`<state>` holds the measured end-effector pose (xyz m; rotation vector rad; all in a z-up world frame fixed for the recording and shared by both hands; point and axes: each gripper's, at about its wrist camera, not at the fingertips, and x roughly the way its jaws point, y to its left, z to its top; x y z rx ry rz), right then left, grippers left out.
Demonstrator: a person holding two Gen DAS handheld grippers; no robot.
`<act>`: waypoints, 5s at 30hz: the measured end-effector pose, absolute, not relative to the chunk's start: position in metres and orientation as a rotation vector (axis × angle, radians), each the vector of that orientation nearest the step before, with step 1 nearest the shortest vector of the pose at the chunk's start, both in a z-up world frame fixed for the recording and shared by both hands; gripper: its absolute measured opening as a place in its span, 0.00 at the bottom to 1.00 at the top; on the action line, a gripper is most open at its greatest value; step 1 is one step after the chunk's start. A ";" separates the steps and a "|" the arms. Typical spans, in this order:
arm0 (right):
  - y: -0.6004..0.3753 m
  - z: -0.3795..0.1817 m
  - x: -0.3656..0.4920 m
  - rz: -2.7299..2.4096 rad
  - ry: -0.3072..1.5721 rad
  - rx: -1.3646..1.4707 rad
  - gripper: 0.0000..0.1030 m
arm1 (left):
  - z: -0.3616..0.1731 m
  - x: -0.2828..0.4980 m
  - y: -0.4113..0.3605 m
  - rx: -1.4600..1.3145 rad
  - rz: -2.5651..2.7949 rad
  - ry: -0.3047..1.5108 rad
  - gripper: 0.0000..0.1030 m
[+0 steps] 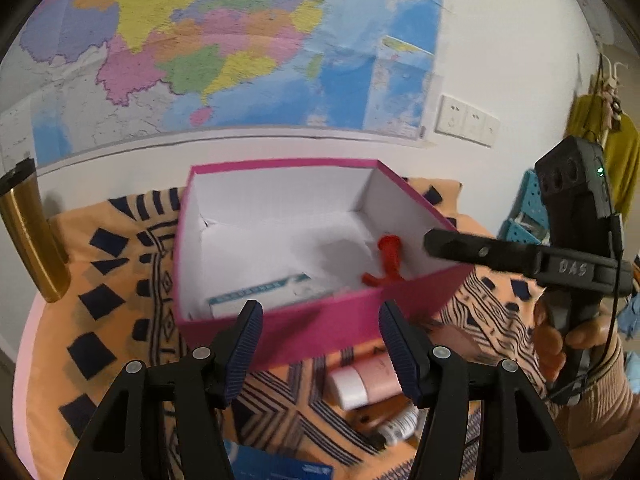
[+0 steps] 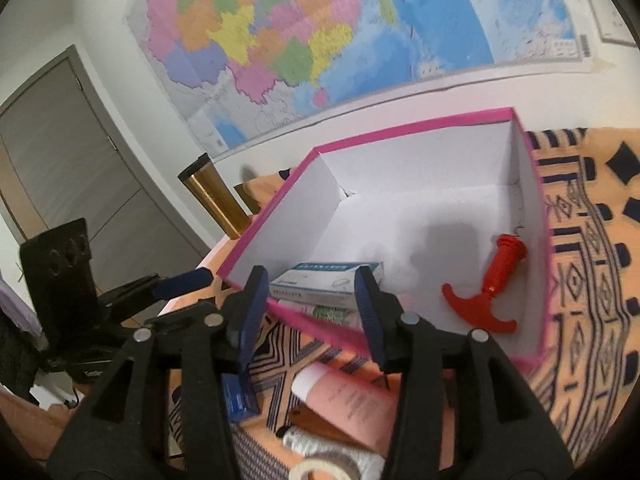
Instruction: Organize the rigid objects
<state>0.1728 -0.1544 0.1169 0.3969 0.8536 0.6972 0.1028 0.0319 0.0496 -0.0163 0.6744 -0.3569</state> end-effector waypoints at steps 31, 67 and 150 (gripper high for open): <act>-0.238 0.027 0.105 0.430 1.065 0.448 0.46 | -0.037 0.114 0.002 -0.090 -0.436 0.949 0.60; -0.219 0.054 0.105 0.454 1.006 0.349 0.40 | -0.014 0.104 -0.001 -0.107 -0.477 0.914 0.55; -0.203 0.104 0.198 0.443 0.889 0.160 0.41 | 0.026 0.185 -0.006 -0.100 -0.406 0.840 0.57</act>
